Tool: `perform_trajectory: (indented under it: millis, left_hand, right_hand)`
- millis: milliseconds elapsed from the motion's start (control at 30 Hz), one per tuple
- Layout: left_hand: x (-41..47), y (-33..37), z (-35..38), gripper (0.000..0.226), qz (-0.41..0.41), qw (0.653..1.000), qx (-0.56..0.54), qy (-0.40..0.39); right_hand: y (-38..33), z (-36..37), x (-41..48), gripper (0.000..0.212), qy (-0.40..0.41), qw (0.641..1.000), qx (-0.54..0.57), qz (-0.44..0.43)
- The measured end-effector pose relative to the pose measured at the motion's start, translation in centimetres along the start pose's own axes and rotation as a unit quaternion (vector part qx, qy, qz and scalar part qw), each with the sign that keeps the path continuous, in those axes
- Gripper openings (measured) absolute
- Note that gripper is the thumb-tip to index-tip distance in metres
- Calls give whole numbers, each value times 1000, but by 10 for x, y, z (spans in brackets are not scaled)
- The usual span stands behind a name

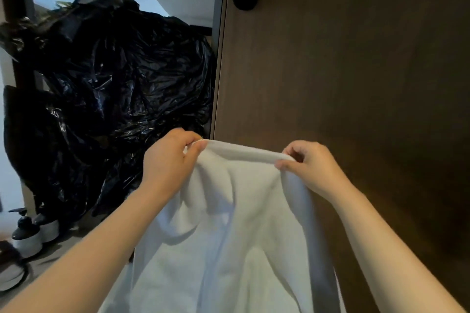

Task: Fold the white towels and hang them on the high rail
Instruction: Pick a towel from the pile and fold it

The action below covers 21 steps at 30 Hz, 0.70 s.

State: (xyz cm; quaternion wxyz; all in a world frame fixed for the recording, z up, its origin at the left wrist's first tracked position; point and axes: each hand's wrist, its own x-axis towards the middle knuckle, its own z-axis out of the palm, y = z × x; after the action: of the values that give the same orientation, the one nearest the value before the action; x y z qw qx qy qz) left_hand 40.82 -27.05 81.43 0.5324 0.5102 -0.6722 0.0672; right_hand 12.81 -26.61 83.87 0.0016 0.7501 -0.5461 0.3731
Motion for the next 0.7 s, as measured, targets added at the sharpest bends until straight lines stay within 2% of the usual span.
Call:
perform_trajectory:
  millis: [100,233,367,500,633,700]
  left_hand:
    - [-17,-16,11,21,9,996,74,-45]
    - [-28,-30,20,24,-7,992,113,-60]
    - [-30,-36,20,24,-33,989,127,-68]
    - [-38,-31,15,31,-36,982,148,-113]
    - [-58,-8,11,44,94,990,71,-83]
    - [-61,3,12,48,136,983,26,-118]
  right_hand:
    - [22,41,-26,29,-61,995,71,23]
    - [29,63,-43,40,-88,986,138,19]
    - [32,62,-50,35,-111,976,186,11]
    - [30,65,-53,18,-27,987,161,0]
    - [12,65,-51,12,26,987,144,-72]
    - [1,64,-49,10,32,984,133,-111]
